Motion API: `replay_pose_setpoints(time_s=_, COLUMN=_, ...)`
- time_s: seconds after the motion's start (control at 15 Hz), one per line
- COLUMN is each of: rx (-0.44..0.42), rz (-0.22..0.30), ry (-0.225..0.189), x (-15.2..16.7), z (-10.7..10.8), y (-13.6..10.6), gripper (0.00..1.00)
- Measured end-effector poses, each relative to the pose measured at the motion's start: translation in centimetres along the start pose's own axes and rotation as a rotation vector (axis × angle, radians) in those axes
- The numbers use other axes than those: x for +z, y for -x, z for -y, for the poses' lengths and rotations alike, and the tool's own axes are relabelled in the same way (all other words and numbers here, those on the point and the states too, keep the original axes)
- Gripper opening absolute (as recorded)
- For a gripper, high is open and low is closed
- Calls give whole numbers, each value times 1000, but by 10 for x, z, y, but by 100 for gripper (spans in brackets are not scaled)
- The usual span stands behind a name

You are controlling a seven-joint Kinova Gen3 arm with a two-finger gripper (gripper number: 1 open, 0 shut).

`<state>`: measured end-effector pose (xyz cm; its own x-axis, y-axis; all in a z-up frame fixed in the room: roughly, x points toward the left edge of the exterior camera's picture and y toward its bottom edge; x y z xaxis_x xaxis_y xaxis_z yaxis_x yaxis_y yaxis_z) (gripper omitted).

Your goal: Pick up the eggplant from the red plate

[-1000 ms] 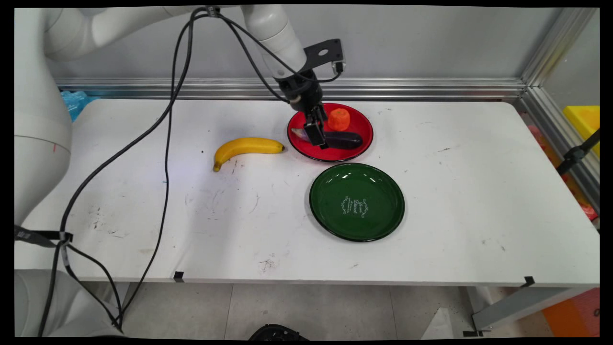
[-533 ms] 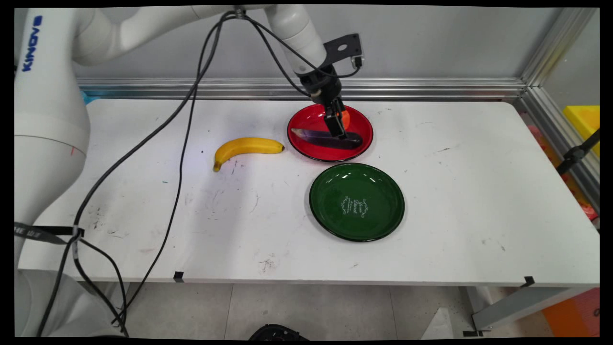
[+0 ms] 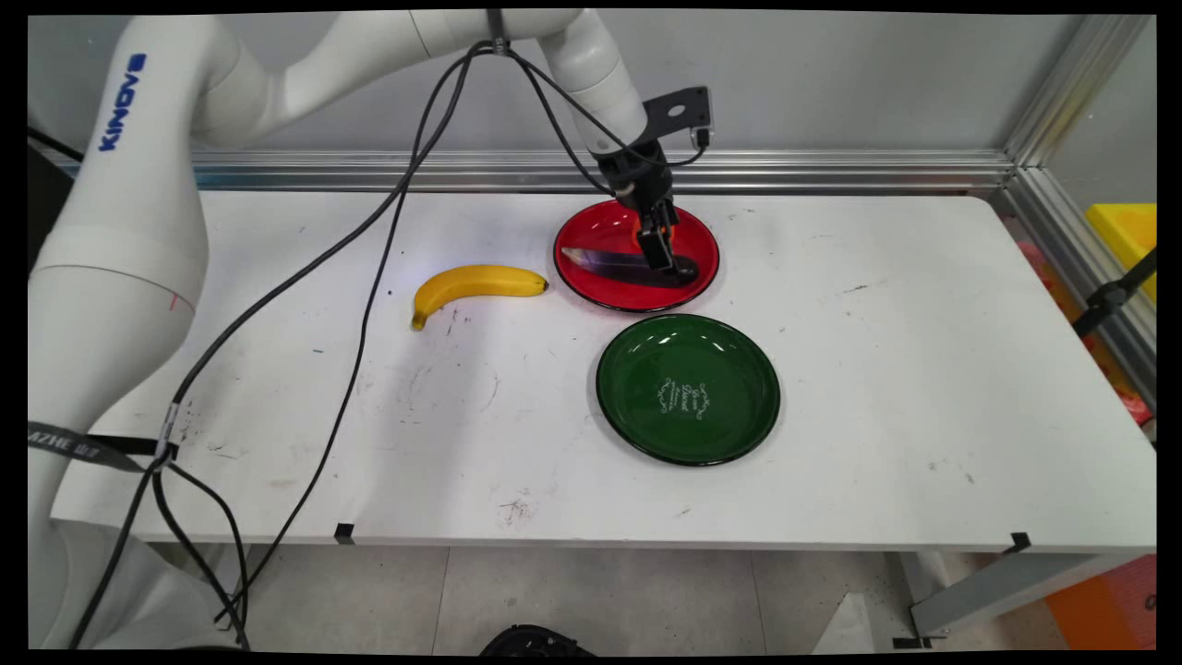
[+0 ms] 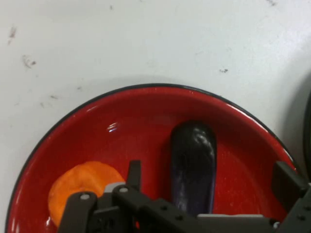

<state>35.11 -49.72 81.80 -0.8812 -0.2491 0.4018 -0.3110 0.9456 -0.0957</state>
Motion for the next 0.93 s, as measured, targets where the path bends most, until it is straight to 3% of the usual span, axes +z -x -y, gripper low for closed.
replay_pose_setpoints(time_s=0.73, rx=34, rz=31, ry=38, x=27, z=16, y=16, gripper=100)
replay_pose_setpoints(time_s=0.8, rx=35, rz=32, ry=39, x=29, z=17, y=17, gripper=0)
replay_pose_setpoints(time_s=0.93, rx=36, rz=33, ry=42, x=31, z=17, y=18, gripper=0)
